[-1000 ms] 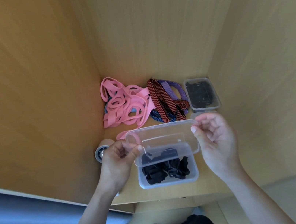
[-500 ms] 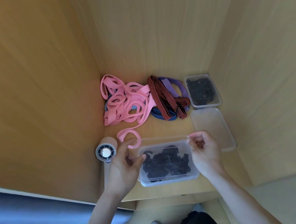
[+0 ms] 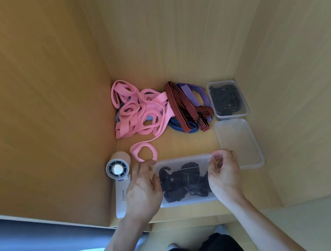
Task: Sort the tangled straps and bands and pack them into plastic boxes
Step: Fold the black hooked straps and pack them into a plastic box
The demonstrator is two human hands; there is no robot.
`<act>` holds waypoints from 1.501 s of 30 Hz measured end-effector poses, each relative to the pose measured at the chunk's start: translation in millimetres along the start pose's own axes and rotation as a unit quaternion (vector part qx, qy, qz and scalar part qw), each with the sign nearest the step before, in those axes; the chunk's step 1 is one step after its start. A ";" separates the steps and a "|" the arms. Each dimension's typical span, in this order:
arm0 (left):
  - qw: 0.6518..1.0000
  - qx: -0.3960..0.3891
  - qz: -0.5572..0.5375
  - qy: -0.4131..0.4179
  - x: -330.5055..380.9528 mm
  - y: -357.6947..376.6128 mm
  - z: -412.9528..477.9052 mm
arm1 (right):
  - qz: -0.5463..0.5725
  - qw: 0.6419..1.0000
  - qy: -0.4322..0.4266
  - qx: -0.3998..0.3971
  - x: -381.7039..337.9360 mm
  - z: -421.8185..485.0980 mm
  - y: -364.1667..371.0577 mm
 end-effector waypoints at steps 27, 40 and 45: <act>0.999 -0.029 -0.025 0.029 -14.3 22.3 -1.5 | -0.278 0.923 -0.145 -0.224 -10.8 -5.9 19.8; 0.995 -0.031 -0.088 0.014 -15.9 33.6 24.3 | -0.360 0.898 -0.110 -0.229 -16.5 8.3 18.5; 0.994 -0.009 -0.110 0.017 -11.7 37.1 32.9 | -0.372 0.895 -0.118 -0.215 -17.7 20.4 16.5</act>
Point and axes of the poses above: each hand's wrist, its own z-axis towards the middle knuckle, its own y-axis out of the palm, x = y × z, the point moved 5 cm from there along z, towards the middle knuckle, and after that the axes turned 7 degrees about -x, right-handed, at the moved point
